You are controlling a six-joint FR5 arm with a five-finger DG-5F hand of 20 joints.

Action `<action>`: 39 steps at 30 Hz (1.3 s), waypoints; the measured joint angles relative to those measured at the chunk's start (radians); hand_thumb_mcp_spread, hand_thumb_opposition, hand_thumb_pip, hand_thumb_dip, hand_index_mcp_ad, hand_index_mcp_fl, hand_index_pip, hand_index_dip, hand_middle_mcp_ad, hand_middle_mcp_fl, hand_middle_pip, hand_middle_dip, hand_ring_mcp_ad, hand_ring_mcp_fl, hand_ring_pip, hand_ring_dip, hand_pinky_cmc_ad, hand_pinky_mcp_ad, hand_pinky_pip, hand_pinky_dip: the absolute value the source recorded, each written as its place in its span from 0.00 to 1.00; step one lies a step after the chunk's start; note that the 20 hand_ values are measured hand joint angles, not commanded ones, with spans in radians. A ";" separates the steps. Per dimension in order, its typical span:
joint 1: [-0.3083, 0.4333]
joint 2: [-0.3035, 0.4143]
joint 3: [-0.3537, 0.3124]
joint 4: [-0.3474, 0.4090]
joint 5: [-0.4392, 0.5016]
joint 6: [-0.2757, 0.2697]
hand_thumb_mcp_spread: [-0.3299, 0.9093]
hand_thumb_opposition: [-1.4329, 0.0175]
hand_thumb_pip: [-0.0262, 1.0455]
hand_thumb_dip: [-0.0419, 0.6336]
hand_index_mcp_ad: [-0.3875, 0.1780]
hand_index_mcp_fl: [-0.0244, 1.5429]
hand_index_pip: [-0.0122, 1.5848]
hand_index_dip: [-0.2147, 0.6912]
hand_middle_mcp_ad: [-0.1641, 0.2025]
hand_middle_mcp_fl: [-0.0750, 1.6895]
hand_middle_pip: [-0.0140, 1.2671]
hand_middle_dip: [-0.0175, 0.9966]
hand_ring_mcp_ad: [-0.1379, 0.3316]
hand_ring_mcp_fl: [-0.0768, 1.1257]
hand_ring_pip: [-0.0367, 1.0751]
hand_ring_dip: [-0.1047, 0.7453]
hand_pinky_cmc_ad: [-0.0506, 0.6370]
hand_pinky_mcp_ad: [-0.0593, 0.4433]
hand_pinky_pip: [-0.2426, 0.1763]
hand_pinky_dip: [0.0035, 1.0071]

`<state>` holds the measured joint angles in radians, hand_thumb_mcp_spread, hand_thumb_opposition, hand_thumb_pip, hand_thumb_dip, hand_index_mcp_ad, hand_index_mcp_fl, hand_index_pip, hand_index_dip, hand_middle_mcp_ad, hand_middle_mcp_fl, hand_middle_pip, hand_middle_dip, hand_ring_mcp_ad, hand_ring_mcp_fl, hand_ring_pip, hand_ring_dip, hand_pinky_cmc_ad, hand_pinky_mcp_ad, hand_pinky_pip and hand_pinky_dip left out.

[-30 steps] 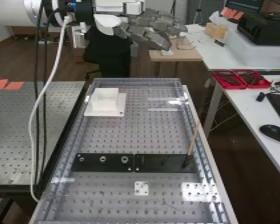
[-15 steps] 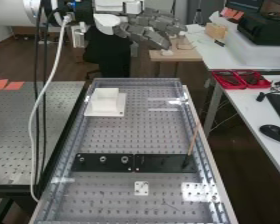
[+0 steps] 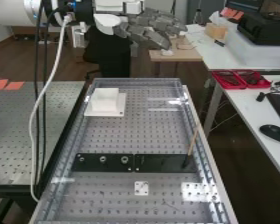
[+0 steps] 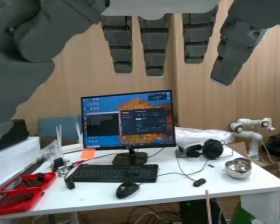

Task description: Grab the drill bit and place it in the clear container

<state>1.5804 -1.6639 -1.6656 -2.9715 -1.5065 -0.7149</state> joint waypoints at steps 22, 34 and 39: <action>0.000 0.005 0.003 -0.008 -0.002 -0.003 0.44 0.55 0.24 0.10 0.64 0.11 0.06 0.59 0.73 0.12 0.12 0.15 0.80 0.07 0.12 0.16 0.77 0.80 0.33 0.35; 0.003 0.005 0.005 -0.031 -0.013 0.003 0.41 0.55 0.21 0.09 0.65 0.07 0.06 0.58 0.76 0.09 0.12 0.15 0.80 0.08 0.12 0.16 0.77 0.80 0.33 0.34; 0.005 0.007 0.004 -0.029 -0.027 0.001 0.41 0.55 0.21 0.09 0.64 0.06 0.06 0.55 0.77 0.09 0.12 0.14 0.80 0.08 0.12 0.16 0.77 0.81 0.33 0.33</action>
<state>1.5849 -1.6574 -1.6612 -3.0003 -1.5331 -0.7137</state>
